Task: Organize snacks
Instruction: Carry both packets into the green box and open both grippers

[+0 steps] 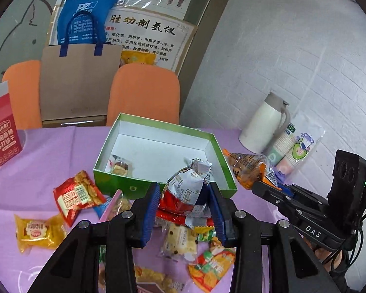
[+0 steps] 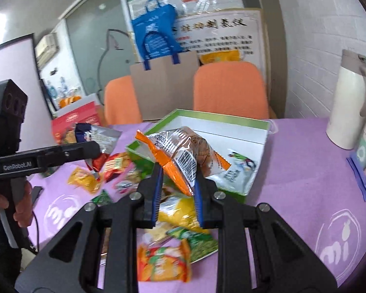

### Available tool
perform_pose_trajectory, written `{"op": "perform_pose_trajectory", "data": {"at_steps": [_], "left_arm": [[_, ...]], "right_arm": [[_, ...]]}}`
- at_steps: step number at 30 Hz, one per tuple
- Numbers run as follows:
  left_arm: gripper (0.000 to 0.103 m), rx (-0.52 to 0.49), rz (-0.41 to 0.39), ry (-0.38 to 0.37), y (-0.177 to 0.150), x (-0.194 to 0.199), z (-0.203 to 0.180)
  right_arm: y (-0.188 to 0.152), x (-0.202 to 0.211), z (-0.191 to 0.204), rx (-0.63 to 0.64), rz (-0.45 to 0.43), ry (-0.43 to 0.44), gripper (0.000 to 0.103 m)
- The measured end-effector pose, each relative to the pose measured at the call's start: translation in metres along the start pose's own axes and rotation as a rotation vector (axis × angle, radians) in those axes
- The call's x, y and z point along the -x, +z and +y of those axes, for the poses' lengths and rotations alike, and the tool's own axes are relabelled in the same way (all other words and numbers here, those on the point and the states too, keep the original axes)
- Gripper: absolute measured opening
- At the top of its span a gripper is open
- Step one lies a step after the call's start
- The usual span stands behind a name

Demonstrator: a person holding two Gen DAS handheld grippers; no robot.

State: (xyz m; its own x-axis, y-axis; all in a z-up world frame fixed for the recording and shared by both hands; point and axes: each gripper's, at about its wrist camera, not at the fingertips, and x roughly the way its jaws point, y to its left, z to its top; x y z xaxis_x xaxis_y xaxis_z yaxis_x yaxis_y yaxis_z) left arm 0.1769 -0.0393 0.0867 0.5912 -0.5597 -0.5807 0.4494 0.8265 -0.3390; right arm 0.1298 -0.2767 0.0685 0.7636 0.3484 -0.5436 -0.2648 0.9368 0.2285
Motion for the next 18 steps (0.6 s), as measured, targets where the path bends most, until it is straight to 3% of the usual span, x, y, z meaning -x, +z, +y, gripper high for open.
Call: {"op": "perform_pose_trajectory", "data": {"at_steps": [11, 14, 15, 16, 18], "left_arm": [[0.041, 0.037, 0.085, 0.053, 0.032, -0.094, 0.015], [0.043, 0.042, 0.103, 0.065, 0.031, -0.108, 0.019], [0.052, 0.045, 0.101, 0.071, 0.030, -0.110, 0.020], [0.071, 0.045, 0.103, 0.079, 0.030, -0.111, 0.021], [0.092, 0.040, 0.082, 0.137, 0.027, -0.110, 0.022]], "right_arm": [[-0.001, -0.076, -0.032, -0.017, 0.105, -0.020, 0.026], [-0.003, -0.091, -0.030, 0.021, 0.115, -0.034, 0.031], [-0.003, -0.093, -0.028, 0.040, 0.110, -0.045, 0.039], [-0.004, -0.093, -0.026, 0.063, 0.102, -0.063, 0.055], [-0.006, -0.087, -0.022, 0.099, 0.065, -0.101, 0.075]]}}
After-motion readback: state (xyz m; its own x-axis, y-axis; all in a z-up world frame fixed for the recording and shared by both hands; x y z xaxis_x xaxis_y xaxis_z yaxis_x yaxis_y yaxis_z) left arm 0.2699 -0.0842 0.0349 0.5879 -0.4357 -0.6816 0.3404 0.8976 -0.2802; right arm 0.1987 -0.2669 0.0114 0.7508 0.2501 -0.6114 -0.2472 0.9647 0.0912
